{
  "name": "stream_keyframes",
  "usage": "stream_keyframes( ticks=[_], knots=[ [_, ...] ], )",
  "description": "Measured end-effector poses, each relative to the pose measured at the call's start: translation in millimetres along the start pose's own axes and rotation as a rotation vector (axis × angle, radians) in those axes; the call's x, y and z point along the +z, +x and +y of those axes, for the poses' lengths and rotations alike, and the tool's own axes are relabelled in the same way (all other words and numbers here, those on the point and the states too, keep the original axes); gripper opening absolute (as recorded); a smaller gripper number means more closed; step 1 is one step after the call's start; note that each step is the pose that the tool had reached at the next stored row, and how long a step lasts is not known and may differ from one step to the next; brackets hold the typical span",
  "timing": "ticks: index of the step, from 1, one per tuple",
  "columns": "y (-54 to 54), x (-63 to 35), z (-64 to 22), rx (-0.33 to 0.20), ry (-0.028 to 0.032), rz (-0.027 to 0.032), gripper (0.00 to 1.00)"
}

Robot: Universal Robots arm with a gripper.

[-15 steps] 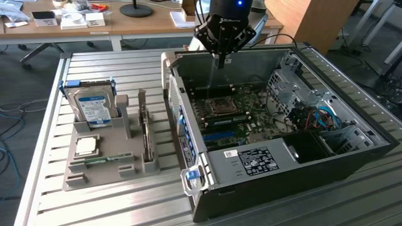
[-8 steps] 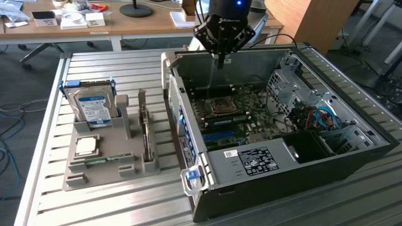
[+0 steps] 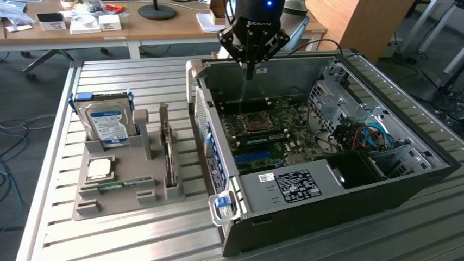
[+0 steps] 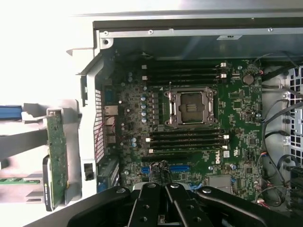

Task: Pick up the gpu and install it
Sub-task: 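Reach for the gpu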

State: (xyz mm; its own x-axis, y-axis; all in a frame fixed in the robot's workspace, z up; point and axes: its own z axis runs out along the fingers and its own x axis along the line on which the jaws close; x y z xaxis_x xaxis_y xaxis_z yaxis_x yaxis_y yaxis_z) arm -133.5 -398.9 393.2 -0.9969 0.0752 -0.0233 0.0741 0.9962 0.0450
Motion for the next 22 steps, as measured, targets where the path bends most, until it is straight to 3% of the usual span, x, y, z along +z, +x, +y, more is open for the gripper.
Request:
stream_keyframes(
  ticks=[12,22],
  knots=[
    [22.5,-0.6,-1.7,0.0,-0.0001,0.0,0.11],
    [33.7,-0.9,-2.5,0.0,0.0,0.0,0.11]
  ],
)
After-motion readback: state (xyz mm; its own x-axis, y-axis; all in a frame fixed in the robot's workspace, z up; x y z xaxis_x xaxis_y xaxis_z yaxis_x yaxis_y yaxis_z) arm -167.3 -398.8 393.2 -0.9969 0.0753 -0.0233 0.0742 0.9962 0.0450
